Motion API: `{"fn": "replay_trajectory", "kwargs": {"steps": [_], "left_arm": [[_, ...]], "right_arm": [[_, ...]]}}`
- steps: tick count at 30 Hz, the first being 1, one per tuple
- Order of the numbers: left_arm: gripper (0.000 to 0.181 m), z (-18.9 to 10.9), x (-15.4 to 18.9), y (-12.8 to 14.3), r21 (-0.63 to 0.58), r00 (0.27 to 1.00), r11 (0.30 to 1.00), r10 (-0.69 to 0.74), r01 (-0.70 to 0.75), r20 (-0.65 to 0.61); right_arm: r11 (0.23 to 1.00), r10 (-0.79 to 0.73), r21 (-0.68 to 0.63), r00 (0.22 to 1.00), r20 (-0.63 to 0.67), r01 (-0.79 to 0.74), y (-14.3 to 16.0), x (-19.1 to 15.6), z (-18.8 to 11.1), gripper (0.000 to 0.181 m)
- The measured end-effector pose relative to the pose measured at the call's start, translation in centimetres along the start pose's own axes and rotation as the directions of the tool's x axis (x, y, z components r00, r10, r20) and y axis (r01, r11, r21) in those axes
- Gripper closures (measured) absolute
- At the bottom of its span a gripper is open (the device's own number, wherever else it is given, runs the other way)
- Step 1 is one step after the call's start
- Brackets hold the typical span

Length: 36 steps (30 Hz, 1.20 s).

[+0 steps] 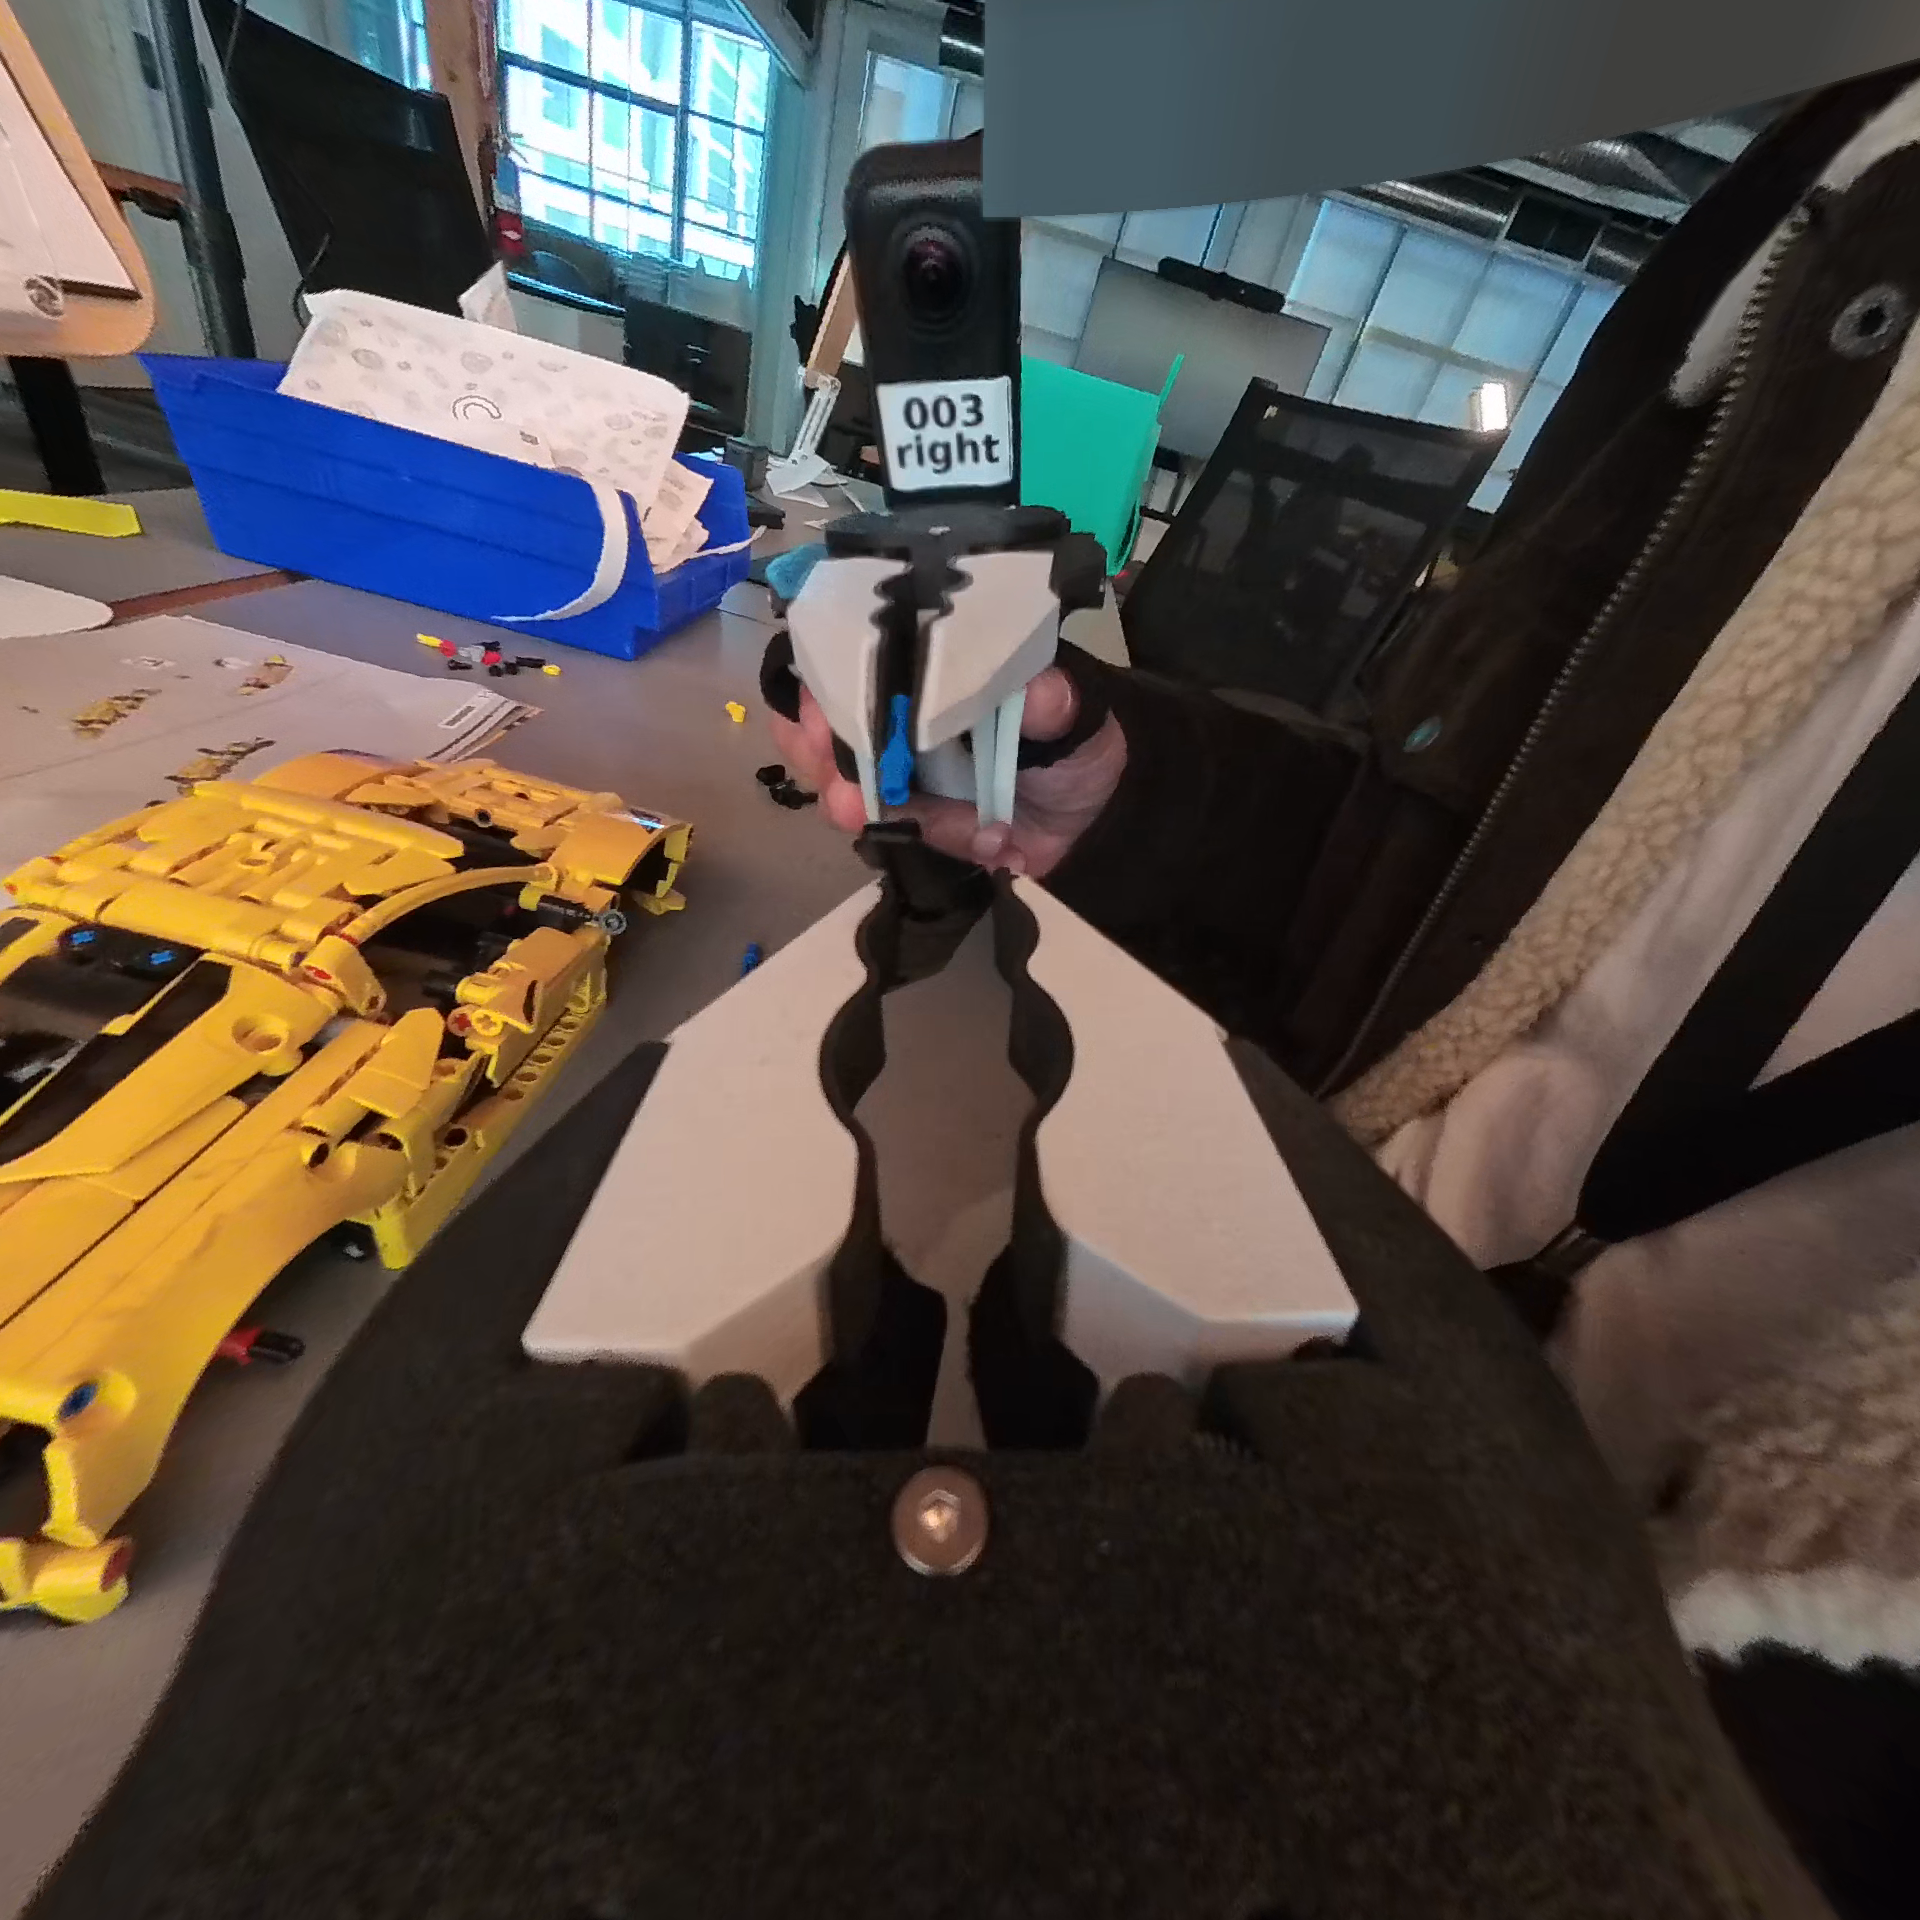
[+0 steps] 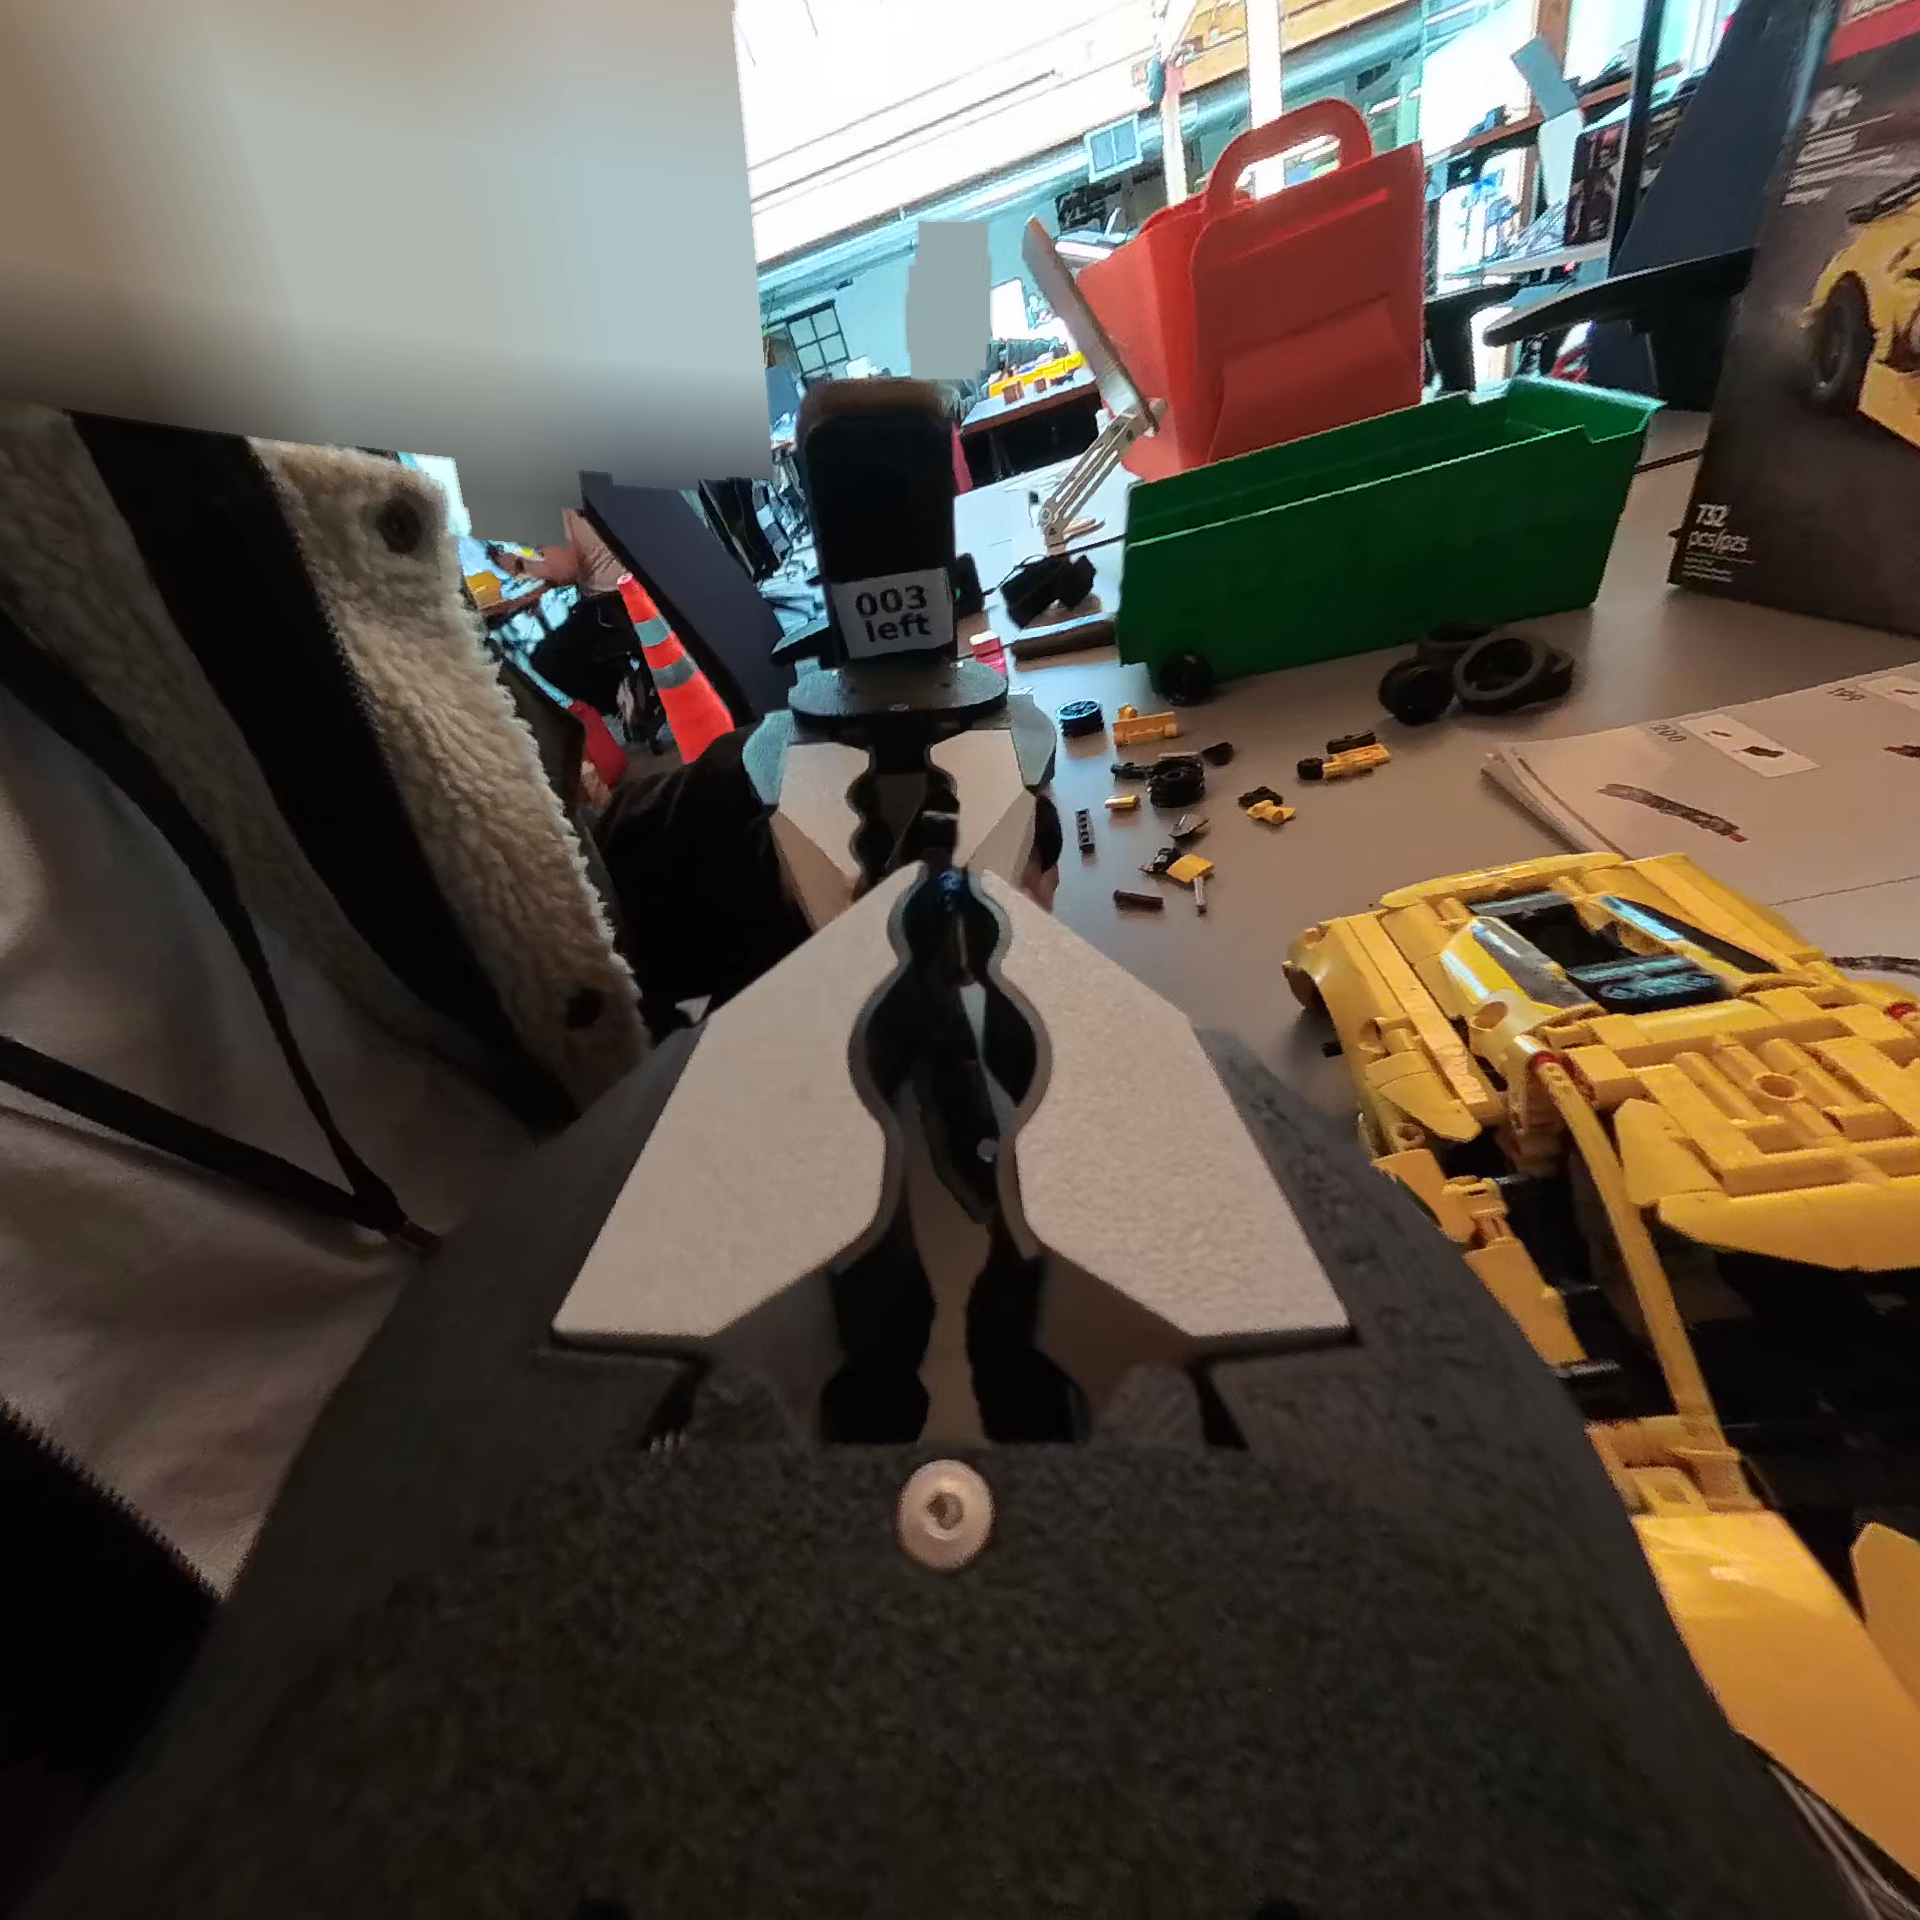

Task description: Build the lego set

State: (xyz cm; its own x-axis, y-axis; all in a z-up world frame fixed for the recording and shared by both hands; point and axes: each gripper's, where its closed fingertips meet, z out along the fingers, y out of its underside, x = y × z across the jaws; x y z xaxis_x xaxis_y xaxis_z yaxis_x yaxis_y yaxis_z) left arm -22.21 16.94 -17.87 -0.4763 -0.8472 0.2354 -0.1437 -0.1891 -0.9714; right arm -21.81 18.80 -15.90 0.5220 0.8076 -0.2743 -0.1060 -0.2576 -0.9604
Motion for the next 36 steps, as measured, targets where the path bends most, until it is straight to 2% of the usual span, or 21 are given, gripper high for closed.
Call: {"fn": "replay_trajectory", "kwargs": {"steps": [9, 14, 26, 36], "left_arm": [[0.164, 0.5, 0.2, 0.9, -0.059, 0.995, 0.994, 0.096, -0.094, 0.037], [0.164, 0.1, -0.1, 0.6, -0.036, 0.996, 0.997, 0.071, -0.069, 0.047], [0.164, 0.2, -0.2, 1.0, -0.064, 0.994, 0.994, 0.092, -0.088, 0.058], [0.165, 0.0, 0.0, 0.8, -0.04, 1.0, 0.999, 0.007, -0.006, 0.026]], "right_arm": [[0.993, -0.064, -0.102, 0.998, -0.003, 0.064, 1.4, -0.7, 0.4, 0.177], [0.994, -0.054, -0.098, 0.999, -0.007, 0.053, 1.3, -0.7, -0.3, 0.177], [0.988, -0.047, -0.146, 0.999, -0.011, 0.045, 2.3, -0.4, 0.3, 0.176], [0.989, -0.048, -0.139, 0.999, -0.002, 0.047, 2.4, -0.5, 0.5, 0.176]]}}
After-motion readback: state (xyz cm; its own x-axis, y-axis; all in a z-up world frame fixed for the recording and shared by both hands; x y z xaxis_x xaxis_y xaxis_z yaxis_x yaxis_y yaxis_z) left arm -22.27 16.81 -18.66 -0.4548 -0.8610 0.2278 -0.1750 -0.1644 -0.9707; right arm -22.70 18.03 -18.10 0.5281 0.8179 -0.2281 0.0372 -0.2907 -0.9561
